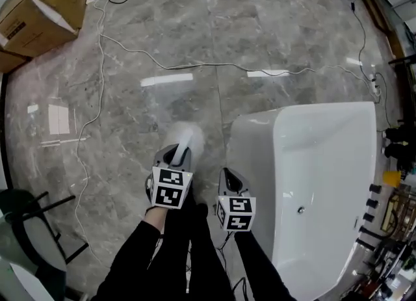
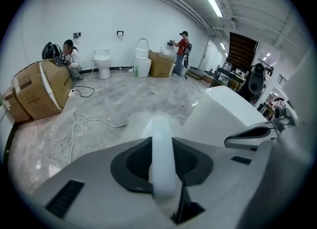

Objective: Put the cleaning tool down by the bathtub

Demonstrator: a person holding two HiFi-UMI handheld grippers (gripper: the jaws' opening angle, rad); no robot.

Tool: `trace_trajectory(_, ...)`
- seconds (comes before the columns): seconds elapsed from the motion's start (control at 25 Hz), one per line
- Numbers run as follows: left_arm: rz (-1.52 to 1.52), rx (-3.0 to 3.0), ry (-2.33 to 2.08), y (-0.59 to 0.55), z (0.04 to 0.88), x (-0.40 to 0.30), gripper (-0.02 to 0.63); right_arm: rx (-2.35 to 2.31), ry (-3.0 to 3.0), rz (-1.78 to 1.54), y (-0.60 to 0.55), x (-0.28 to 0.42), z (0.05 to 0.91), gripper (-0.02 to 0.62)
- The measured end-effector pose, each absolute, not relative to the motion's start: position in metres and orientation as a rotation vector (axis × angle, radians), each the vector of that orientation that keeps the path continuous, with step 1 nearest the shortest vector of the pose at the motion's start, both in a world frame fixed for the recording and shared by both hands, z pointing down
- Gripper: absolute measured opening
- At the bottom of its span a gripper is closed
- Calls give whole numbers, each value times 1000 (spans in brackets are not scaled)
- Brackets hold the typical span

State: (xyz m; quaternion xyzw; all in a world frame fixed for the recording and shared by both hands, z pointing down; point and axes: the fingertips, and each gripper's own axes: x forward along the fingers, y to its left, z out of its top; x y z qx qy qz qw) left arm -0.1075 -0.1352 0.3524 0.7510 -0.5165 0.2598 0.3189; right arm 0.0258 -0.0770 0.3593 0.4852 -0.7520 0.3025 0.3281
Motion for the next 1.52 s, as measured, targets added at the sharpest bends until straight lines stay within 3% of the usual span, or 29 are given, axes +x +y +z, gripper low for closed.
trace_trajectory(0.6,654,1995,-1388,-177,487,-88,97,1296,-1976,795,-109,37,504,-1)
trace_trajectory(1.52,623,2037,-1390,-219,623,-85,97,1363,-2028,684,-168,36,629,-1)
